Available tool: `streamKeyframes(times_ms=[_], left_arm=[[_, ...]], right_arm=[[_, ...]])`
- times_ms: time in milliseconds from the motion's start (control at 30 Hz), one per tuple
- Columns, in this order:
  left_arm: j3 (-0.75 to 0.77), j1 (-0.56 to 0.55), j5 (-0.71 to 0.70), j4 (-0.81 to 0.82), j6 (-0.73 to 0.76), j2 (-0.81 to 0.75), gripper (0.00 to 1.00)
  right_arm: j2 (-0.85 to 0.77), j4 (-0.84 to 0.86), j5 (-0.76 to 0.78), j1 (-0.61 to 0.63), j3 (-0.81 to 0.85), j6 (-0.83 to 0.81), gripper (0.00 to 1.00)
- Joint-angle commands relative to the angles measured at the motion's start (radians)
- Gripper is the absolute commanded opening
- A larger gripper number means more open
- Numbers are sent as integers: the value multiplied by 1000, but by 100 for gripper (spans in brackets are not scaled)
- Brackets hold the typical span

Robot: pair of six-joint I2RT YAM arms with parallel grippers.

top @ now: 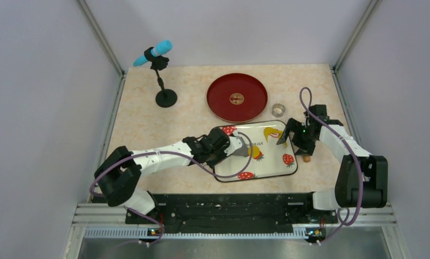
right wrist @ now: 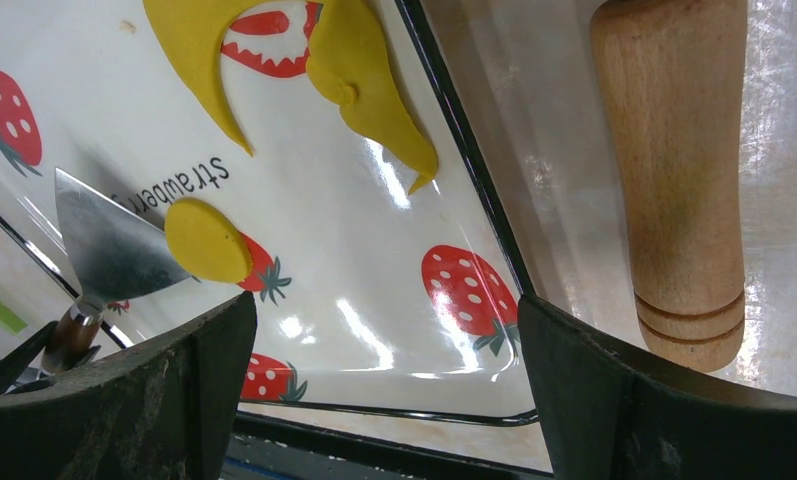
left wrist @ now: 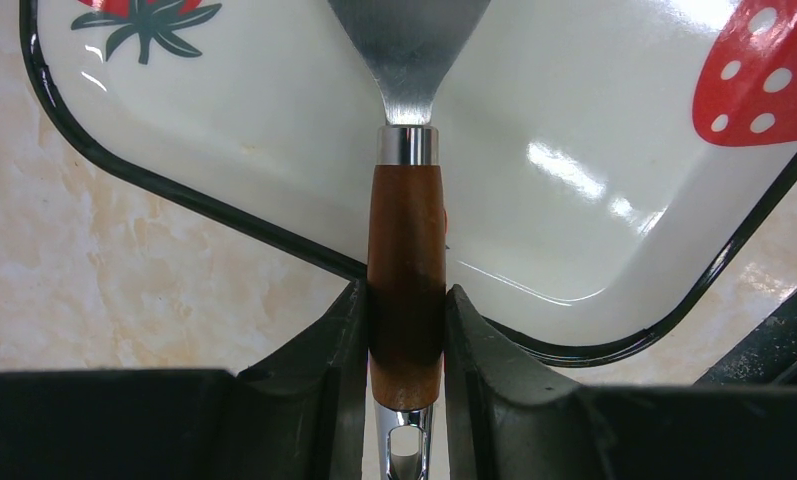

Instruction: Roll out the dumpling wrappers from the dough

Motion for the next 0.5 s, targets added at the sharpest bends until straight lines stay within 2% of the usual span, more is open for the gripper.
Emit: streamKeyframes(times_ms=[0,467], left_arm=[[-3,-20,55,46,-4,5,0],[12,-50,72,58,-31,32,0]], right_arm=[[-13,12,-8,-11,3,-9,99],[-10,10,-14,-10,9,-11,99]])
